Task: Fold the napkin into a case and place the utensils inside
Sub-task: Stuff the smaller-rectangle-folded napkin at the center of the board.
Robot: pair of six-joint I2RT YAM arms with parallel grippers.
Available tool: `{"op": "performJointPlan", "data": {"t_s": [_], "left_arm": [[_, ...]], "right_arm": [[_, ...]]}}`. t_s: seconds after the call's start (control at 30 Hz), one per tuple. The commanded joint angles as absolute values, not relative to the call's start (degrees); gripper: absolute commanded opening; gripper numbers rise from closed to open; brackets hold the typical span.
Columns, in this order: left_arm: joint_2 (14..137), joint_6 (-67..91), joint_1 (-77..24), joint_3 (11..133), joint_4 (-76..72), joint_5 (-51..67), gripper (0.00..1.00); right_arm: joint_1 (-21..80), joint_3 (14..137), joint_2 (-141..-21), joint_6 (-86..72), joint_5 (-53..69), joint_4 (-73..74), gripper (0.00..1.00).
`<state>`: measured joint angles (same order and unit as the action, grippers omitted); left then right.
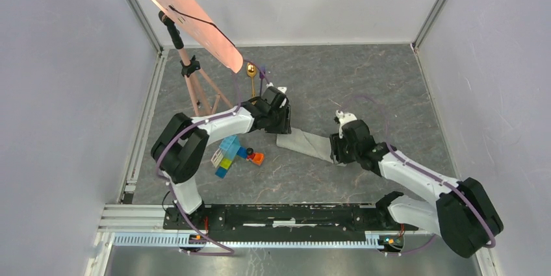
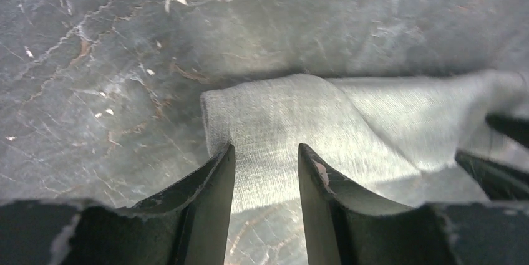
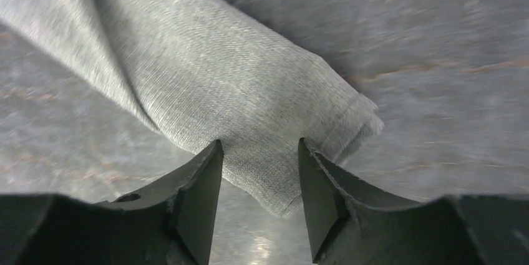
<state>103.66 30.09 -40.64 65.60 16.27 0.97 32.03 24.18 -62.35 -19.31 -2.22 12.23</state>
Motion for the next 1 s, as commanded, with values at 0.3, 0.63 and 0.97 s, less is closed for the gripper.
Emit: {"op": "performJointPlan", "data": {"t_s": [0.3,0.63,0.97], "left_arm": [[103.49,25.29,-41.05,72.16,10.9,12.19,0.58],[116.27,19.36,-40.32,84.37,19.12,11.32,0.57],[107.49,25.71,-42.08,65.52,5.44,15.05,0.56]], "right_arm": [[32.3,27.36,-55.65,-24.26,18.28,13.35,0.62],[24.91,12.95,-56.03,-33.25,19.14,-2.86,0.66],[13.75,24.18,-75.85,-19.94,22.67,-5.43,0.66]]}}
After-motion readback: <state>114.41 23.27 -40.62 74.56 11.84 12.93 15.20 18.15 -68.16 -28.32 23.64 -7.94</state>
